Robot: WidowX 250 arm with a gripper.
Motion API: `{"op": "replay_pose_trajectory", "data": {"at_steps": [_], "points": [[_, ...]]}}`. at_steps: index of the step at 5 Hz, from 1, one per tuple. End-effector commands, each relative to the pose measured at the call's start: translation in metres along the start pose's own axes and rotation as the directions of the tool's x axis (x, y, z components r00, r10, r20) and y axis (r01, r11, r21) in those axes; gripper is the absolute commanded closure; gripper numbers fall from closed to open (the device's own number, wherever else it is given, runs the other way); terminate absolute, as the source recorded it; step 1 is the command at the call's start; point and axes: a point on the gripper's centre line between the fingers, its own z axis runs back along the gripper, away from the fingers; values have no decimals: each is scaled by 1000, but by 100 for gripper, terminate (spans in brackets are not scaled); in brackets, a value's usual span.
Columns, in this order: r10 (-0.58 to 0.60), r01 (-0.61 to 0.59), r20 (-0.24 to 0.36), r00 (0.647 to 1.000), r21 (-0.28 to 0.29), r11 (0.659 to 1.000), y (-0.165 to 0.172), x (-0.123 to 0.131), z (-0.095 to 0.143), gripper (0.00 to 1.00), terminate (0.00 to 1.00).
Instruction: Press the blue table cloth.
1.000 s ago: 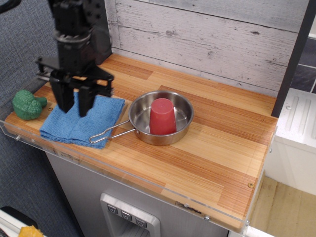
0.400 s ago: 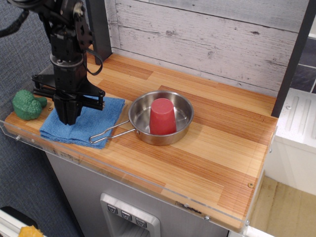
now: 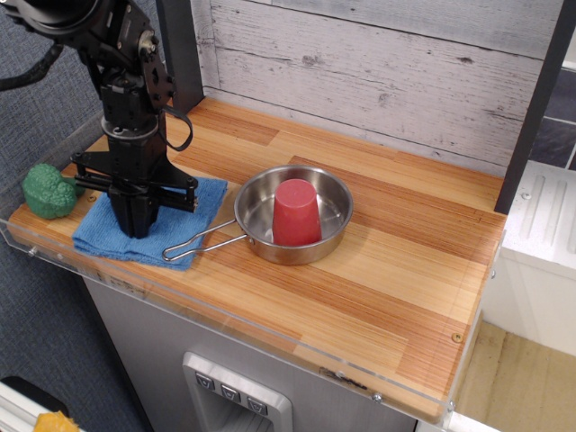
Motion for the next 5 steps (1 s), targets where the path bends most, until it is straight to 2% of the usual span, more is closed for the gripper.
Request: {"op": "replay_pose_trajectory", "data": {"at_steps": [1,2,3,4,5], "points": [[-82,87,60,995,-77,993,1,12,-1,100,0],[-160,167,72,984,-95,981,-6,25,-2,100,0],[-174,184,87,981,-122,975,-13,37,-3,100,0],[-158,170,79,984,-162,972,-19,49,-6,100,0],[-163,173,70,984,-179,968,-23,61,-8,100,0]]}}
